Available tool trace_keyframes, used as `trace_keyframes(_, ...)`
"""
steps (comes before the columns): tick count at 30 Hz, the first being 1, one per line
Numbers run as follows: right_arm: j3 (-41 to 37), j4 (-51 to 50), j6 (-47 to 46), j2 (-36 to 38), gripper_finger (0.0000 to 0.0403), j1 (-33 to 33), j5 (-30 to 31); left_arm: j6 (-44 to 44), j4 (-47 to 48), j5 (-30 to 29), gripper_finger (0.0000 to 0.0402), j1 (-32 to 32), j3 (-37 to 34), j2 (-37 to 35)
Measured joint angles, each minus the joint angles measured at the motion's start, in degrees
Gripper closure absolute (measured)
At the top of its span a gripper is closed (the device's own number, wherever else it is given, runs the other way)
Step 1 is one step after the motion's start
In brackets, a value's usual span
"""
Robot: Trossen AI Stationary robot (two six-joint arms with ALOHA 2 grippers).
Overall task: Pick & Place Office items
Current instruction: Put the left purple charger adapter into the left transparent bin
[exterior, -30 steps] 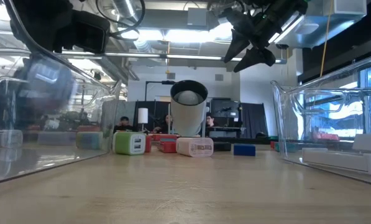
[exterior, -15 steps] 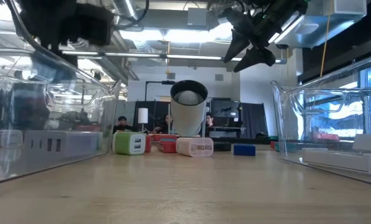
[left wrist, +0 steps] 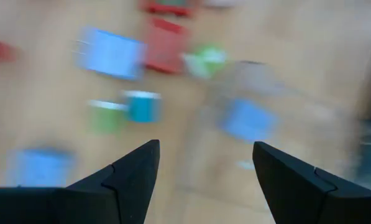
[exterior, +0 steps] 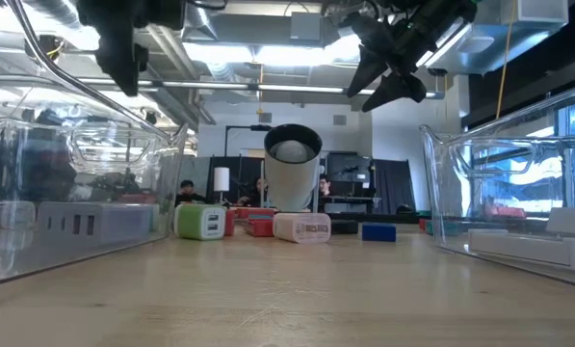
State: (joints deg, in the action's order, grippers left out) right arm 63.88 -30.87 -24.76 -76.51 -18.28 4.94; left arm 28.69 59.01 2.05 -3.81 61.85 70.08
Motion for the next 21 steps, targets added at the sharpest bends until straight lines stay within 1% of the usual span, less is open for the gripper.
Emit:
trace_keyframes(3, 0.0, -0.02, 0.18, 0.0, 0.0159, 0.0, 0.02, -4.94, 4.21, -9.52, 0.0146, 1.34, 0.01, 0.0)
trace_keyframes(5, 0.0, -0.09, 0.31, 0.0, 0.0159, 0.0, 0.05, -7.73, 5.76, -13.28, 0.0146, 2.09, -0.73, -0.02)
trace_keyframes(6, 0.0, -0.27, 0.32, 0.0, 0.0159, 0.0, 0.19, -9.68, 6.02, -14.25, 0.0146, 2.63, -1.58, -0.02)
trace_keyframes(8, -0.02, -0.63, 0.66, 0.0, 0.0159, 0.0, 0.17, -12.86, 6.11, -14.17, 0.0146, 4.04, -3.54, 0.02)
trace_keyframes(12, -0.02, -0.92, 3.11, 0.0, 0.0159, 0.0, 0.19, -18.3, 5.83, -9.26, 0.0146, 7.31, -8.27, 0.04)
trace_keyframes(14, -0.02, -0.87, 4.46, 0.0, 0.0159, 0.0, 0.19, -20.36, 5.34, -7.98, 0.0146, 9.31, -10.32, 0.02)
trace_keyframes(17, -0.02, -0.9, 6.94, 0.0, 0.0159, 0.0, 0.19, -22.67, 5.07, -8.18, 0.0146, 12.7, -12.78, 0.03)
trace_keyframes(21, -0.02, -0.88, 10.85, 0.0, 0.0159, 0.0, 0.19, -23.93, 0.86, -8.02, 0.0146, 17.38, -16.24, 0.02)
